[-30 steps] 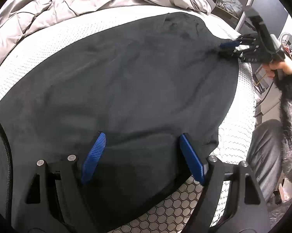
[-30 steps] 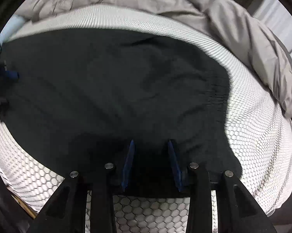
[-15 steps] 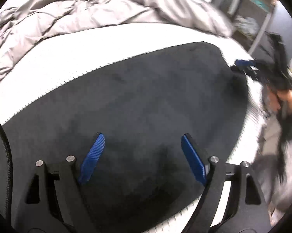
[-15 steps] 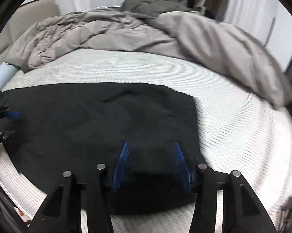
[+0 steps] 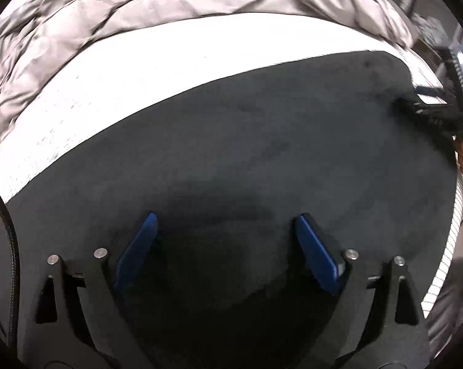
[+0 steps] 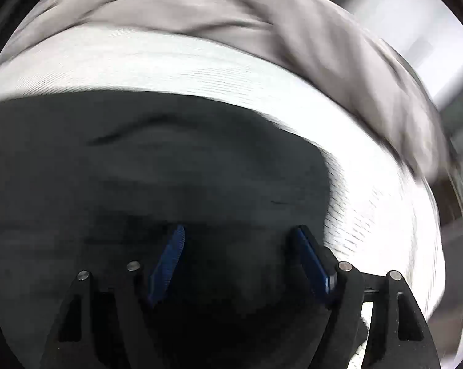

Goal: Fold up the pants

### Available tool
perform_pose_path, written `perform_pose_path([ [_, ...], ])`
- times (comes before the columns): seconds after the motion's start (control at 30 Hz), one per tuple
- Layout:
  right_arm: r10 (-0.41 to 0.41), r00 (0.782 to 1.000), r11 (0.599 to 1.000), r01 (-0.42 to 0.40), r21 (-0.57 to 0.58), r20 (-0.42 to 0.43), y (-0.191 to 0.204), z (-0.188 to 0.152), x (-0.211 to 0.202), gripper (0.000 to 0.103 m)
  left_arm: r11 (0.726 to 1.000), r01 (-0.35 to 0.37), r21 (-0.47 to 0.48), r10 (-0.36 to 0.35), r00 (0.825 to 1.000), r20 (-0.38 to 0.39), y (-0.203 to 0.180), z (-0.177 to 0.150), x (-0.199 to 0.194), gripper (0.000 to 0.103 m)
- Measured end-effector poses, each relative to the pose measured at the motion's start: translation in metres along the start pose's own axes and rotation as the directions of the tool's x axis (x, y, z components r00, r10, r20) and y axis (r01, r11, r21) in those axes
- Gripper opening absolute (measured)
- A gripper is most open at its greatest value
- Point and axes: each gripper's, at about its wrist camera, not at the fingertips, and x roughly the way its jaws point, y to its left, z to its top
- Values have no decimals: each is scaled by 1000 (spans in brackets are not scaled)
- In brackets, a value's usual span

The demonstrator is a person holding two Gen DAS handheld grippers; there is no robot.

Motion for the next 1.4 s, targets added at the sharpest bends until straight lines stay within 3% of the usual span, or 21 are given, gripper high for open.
perform_pose_path([
  [0.07,86,996,990,-87,112,9,-22,-3,3,74,1000,-6,-30,6,1000,4,10,-2,4,100],
  [0.17,61,998,994,-63,94,16,-16,2,1,75,999,-18,-29,18,1000,3,10,-2,5,100],
  [0.3,79,994,996,-82,41,73,7,19,-26,75,1000,-14,-21,15,1000,16,5,2,-11,78],
  [0.4,221,968,975,-221,-13,123,45,40,-36,75,1000,-17,-25,19,997,73,6,12,-19,78],
  [0.5,296,950,954,-288,-81,105,86,55,-32,75,997,-27,-75,28,999,18,18,15,6,79],
  [0.57,331,941,936,-318,-154,72,120,56,-24,75,995,-2,-95,5,999,35,24,13,10,80],
  [0.67,288,957,927,-266,-265,46,142,52,-15,75,996,-11,-85,14,999,34,26,10,6,80],
  [0.73,266,962,936,-244,-253,55,125,53,-11,77,996,-8,-92,12,999,37,29,6,5,80],
  [0.8,172,983,969,-157,-192,62,105,53,6,82,995,-2,-101,6,999,40,31,4,4,80],
  [0.87,27,999,999,-26,-39,35,55,54,28,81,995,-7,-95,11,999,44,31,1,3,80],
  [0.9,-6,1000,999,5,52,19,29,51,39,82,996,-15,-91,19,999,45,29,0,3,81],
  [1.03,7,1000,975,-6,222,-1,-11,43,46,83,996,-23,-86,27,998,48,35,4,7,82],
  [1.1,-22,1000,981,19,195,13,-3,47,35,75,994,-38,-102,43,998,46,36,6,3,80],
  [1.13,-22,999,985,18,171,24,4,50,27,70,993,-44,-109,50,997,50,36,8,0,74],
  [1.2,28,997,991,-37,126,71,22,52,8,70,993,-47,-106,57,994,96,36,13,-10,71],
  [1.27,140,982,984,-152,94,123,39,58,-5,67,992,-57,-116,72,989,130,39,17,-11,71],
  [1.3,208,969,973,-219,79,132,49,59,-7,64,989,-69,-130,84,990,111,44,18,-4,71],
  [1.37,339,938,939,-342,29,76,77,60,3,46,982,-42,-185,55,997,62,57,14,14,71],
  [1.4,343,939,939,-343,-5,35,92,58,10,45,979,-20,-201,37,996,82,62,12,14,71],
])
